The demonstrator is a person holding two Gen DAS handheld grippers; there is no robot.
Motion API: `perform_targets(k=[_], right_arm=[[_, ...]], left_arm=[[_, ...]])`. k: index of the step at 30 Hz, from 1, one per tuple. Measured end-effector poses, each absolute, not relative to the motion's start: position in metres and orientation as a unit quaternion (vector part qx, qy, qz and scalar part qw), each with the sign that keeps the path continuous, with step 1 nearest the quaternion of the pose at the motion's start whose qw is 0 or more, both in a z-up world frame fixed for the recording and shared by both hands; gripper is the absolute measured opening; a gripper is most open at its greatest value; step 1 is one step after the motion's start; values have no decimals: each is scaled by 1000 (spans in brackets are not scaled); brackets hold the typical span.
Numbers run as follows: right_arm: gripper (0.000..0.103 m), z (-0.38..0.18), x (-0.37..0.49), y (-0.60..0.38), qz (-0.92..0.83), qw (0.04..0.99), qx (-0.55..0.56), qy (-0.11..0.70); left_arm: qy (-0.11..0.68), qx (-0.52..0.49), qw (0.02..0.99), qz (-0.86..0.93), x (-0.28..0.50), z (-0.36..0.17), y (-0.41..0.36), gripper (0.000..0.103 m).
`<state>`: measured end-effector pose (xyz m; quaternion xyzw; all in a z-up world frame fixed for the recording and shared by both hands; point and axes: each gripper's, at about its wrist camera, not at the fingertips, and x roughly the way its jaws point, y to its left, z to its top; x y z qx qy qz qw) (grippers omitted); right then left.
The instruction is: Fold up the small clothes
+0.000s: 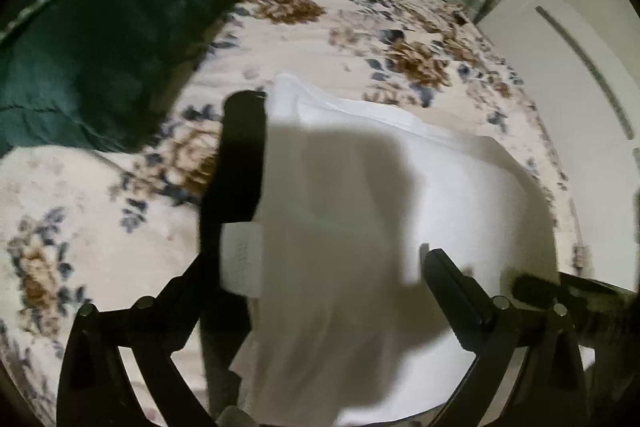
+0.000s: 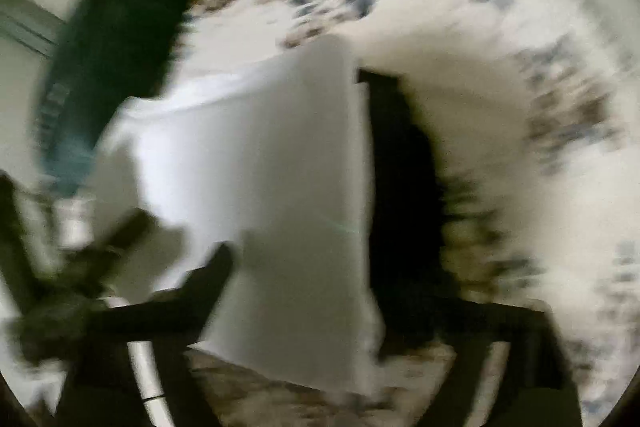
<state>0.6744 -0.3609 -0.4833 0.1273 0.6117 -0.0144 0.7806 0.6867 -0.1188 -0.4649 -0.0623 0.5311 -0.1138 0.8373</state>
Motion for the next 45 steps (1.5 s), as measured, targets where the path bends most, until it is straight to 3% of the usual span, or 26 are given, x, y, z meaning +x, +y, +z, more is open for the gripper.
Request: perform_targets(k=[5,12,19,34,45], right_arm=[[103,-473,644,-342,-108,799,35,590],[103,-432,609,-344,-147,818,19,556],[103,-348,555,-335,-153,841,22,519],[103,-114,359,-303,-141,903,11,406],[103,-13,246,-285,-128,929,1,348]], left_arm=[[523,-22,849,-74,673,-452,-121,103],[506,12,861,-50,644,-417,-114,103],[481,15,875,-49,594,-343,-109,103],[405,21,912,-62,424,-150,-111,103],[356,7,933,-51,341,-79,-102,103]])
